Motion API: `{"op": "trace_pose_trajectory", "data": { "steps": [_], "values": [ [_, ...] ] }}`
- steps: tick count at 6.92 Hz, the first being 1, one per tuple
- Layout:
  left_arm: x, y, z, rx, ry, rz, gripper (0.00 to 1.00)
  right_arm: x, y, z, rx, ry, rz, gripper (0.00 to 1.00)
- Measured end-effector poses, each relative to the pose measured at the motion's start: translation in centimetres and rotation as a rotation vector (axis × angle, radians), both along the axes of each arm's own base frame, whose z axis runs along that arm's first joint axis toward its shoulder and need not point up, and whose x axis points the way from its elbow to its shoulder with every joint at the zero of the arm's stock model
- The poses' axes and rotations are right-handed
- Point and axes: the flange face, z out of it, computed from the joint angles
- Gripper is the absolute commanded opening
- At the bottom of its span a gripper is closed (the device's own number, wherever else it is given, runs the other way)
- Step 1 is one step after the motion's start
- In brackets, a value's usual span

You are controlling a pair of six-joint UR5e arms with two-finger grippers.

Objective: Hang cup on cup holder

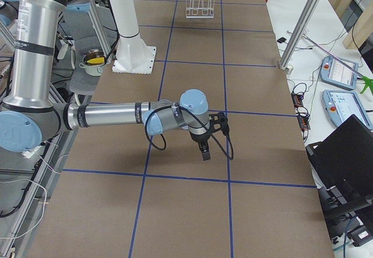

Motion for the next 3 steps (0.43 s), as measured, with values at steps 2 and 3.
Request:
{"op": "trace_pose_trajectory", "data": {
  "steps": [2,3],
  "values": [
    [0.0,0.3,-0.6,0.096,0.004,-0.009,0.99,-0.5,-1.6,-2.7,0.082,-0.044,-0.006,1.00],
    [0.1,0.2,-1.1,0.111,0.015,-0.025,0.99,-1.0,-2.1,-4.2,0.115,-0.072,-0.006,1.00]
  ]
}}
